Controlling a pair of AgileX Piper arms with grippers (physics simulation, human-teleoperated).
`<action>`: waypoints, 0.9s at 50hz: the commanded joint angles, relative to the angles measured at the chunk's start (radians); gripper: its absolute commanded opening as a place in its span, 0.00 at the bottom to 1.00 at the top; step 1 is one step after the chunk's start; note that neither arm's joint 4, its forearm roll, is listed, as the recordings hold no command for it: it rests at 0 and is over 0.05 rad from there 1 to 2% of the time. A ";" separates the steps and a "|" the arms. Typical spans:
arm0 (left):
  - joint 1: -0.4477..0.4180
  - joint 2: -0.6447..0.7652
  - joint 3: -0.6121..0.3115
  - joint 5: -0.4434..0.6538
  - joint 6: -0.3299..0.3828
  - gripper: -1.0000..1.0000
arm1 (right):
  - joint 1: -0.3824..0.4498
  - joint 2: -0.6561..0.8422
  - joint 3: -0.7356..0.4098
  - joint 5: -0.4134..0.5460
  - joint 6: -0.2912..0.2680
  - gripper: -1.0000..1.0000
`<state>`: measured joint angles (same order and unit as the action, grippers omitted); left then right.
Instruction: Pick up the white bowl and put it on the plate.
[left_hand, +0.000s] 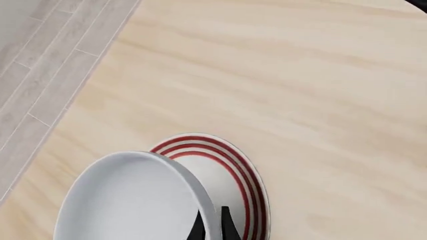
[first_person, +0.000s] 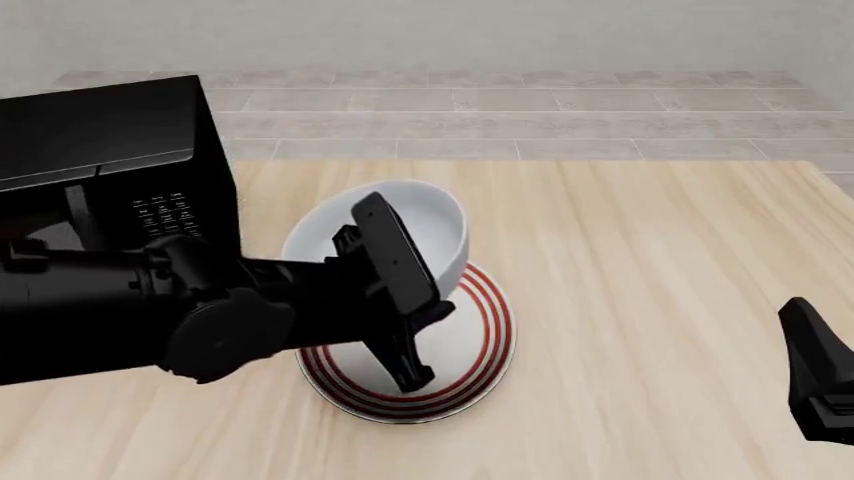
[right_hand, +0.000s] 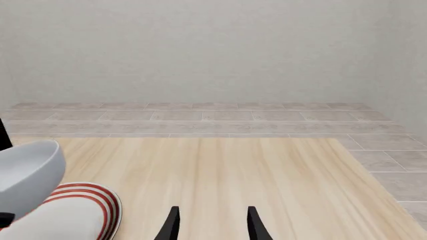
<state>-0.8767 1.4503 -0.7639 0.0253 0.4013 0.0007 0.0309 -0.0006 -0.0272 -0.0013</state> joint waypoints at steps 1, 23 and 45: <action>-0.005 0.021 -0.005 -0.023 -0.011 0.00 | 0.000 0.000 0.000 0.000 0.000 1.00; -0.016 0.061 0.020 -0.060 -0.031 0.00 | 0.000 0.000 0.000 0.000 0.000 1.00; -0.027 0.098 0.030 -0.089 -0.030 0.00 | 0.000 0.000 0.000 0.000 0.000 1.00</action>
<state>-0.8984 1.5347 -0.7336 -0.0472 0.3647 0.0007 0.0309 -0.0006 -0.0272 -0.0013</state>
